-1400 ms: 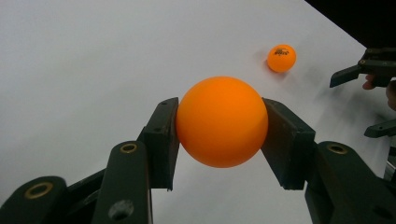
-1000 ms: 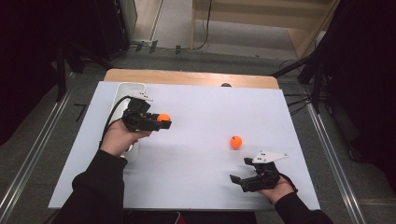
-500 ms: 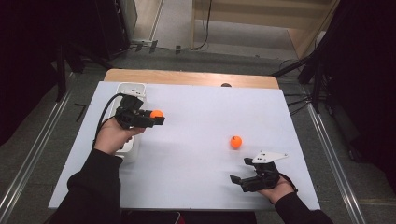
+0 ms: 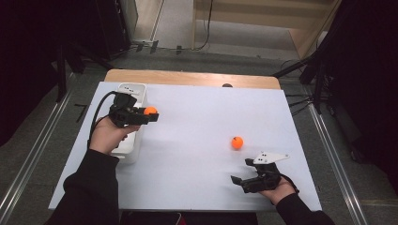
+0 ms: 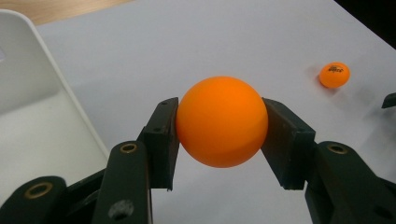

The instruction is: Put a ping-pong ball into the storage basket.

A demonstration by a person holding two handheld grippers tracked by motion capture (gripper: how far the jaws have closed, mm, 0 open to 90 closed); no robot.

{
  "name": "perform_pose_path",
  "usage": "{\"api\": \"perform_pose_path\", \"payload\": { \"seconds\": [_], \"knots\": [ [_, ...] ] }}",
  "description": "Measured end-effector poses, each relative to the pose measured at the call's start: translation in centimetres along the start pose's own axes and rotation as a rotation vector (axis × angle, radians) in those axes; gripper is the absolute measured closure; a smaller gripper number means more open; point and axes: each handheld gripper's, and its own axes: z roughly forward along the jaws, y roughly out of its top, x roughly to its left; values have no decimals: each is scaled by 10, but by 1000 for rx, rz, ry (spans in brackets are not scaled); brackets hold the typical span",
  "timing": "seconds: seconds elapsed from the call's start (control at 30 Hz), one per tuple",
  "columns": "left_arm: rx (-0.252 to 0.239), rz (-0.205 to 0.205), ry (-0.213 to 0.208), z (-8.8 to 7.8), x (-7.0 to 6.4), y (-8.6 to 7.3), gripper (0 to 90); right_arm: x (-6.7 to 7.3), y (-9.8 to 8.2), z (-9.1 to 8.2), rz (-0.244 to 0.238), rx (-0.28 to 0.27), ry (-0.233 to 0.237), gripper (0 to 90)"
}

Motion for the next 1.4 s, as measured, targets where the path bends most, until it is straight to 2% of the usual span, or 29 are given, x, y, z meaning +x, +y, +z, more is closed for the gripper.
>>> {"api": "perform_pose_path", "payload": {
  "seconds": [0.43,0.93,1.4],
  "knots": [
    [-38,-35,60,-11,6,1,506,0,0,0,-1,0,0,73],
    [-53,-65,103,-17,13,1,505,0,0,0,-2,1,2,73],
    [-72,-85,164,-23,21,-1,505,0,0,0,-7,0,1,73]
  ]
}}
